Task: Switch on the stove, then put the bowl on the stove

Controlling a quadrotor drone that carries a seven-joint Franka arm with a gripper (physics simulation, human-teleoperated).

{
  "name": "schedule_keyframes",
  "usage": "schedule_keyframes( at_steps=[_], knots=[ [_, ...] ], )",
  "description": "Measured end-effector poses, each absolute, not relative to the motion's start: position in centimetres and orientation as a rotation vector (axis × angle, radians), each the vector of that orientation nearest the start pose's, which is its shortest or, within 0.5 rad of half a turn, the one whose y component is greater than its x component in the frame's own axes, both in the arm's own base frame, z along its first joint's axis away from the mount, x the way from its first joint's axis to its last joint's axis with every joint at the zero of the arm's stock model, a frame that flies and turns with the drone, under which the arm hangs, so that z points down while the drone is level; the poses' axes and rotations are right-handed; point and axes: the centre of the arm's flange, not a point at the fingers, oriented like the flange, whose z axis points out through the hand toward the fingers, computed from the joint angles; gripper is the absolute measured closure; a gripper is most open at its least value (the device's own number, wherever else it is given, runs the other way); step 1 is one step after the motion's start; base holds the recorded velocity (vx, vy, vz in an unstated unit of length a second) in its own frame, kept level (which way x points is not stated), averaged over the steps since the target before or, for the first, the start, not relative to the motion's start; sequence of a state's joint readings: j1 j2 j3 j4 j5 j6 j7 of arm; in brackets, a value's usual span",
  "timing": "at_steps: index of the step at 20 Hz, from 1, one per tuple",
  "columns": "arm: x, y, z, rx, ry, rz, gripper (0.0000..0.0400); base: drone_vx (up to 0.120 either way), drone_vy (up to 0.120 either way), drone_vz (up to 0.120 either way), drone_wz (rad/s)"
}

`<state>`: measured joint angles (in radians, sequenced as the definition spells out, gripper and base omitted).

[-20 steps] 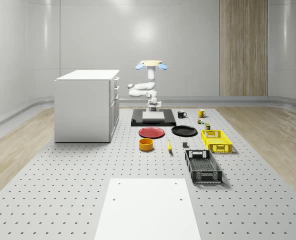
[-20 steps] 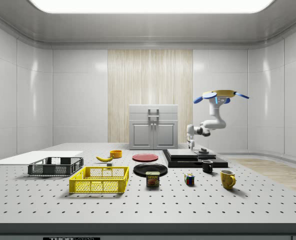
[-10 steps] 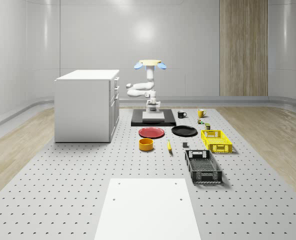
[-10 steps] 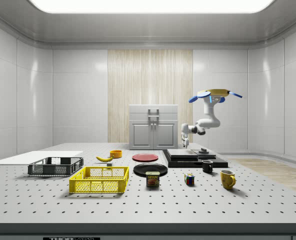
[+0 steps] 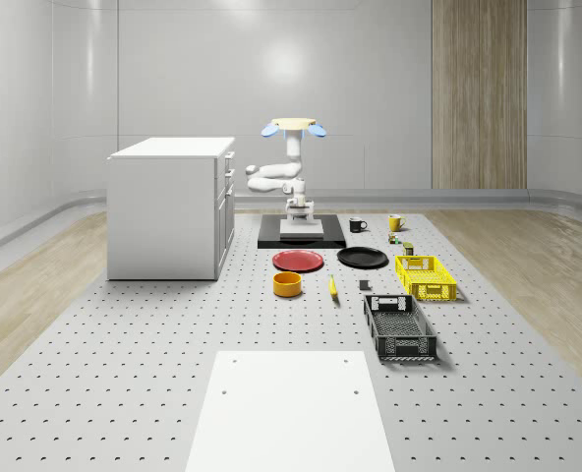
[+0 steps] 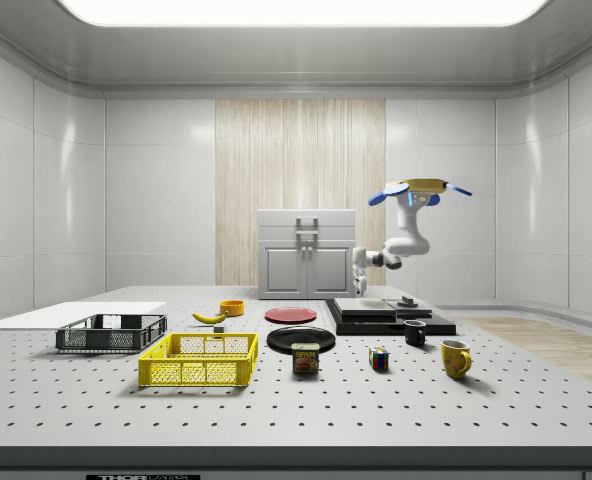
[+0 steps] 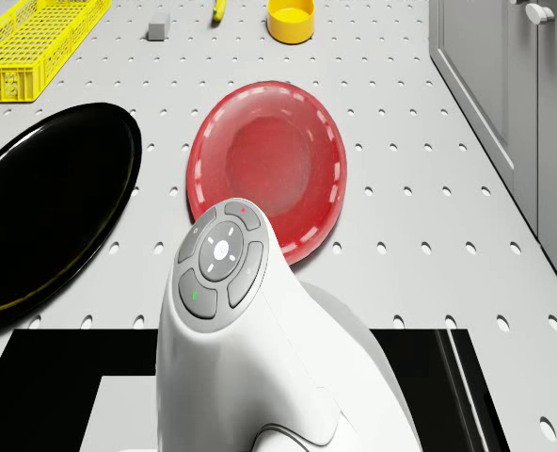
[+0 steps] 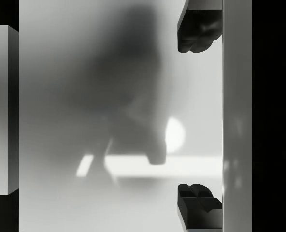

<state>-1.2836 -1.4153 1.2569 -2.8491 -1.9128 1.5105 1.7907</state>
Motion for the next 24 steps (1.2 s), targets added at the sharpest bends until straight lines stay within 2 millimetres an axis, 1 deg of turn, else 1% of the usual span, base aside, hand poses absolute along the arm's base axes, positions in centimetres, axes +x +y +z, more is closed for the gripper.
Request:
schedule_keyframes(
  at_steps=[24],
  knots=[
    [30.68, -4.00, 51.87, 0.000, -0.002, 0.785, 0.0000, 0.120, 0.000, 0.000, 0.000]
  ],
)
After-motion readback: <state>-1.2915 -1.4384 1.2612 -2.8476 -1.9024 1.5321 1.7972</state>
